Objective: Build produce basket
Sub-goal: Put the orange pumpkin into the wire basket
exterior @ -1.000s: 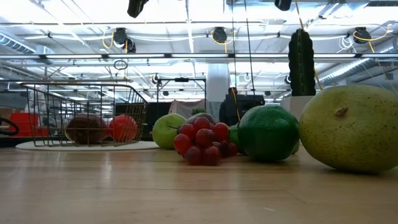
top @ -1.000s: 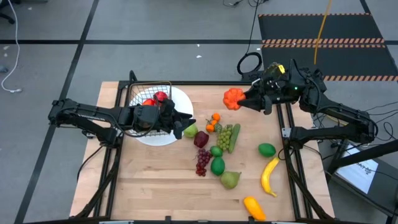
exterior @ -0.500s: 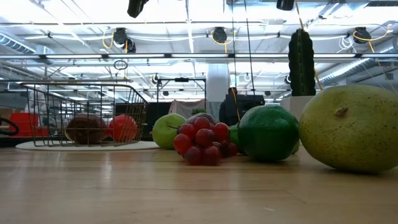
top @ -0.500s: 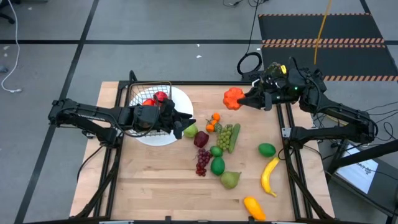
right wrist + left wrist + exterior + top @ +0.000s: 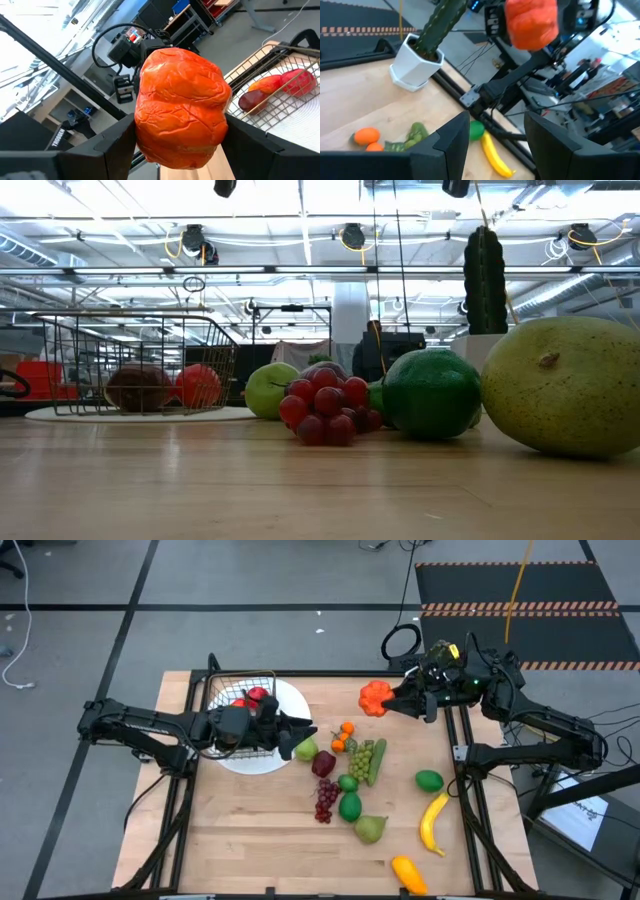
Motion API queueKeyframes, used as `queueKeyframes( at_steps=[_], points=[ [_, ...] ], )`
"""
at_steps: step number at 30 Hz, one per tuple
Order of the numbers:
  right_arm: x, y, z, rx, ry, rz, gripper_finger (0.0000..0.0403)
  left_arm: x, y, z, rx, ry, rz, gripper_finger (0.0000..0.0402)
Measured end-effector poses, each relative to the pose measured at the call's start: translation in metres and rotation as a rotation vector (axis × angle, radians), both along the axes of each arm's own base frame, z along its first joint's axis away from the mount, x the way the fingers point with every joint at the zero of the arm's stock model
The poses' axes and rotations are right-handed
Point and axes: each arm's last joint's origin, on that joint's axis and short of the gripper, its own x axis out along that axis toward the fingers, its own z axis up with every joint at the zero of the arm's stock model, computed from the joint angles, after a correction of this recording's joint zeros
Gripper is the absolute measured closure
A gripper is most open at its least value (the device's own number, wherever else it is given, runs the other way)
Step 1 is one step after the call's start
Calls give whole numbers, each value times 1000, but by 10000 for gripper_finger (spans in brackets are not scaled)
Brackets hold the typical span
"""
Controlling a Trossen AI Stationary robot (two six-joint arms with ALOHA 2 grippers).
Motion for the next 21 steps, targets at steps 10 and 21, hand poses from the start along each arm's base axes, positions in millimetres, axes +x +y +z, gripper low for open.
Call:
queueKeyframes(
  at_steps=[10,21],
  points=[
    [0,0,0,-7,0,0,149,1,1,12,42,-113,50,212],
    [0,-1,0,-18,1,-24,149,-3,4,44,142,-166,111,101]
  ],
)
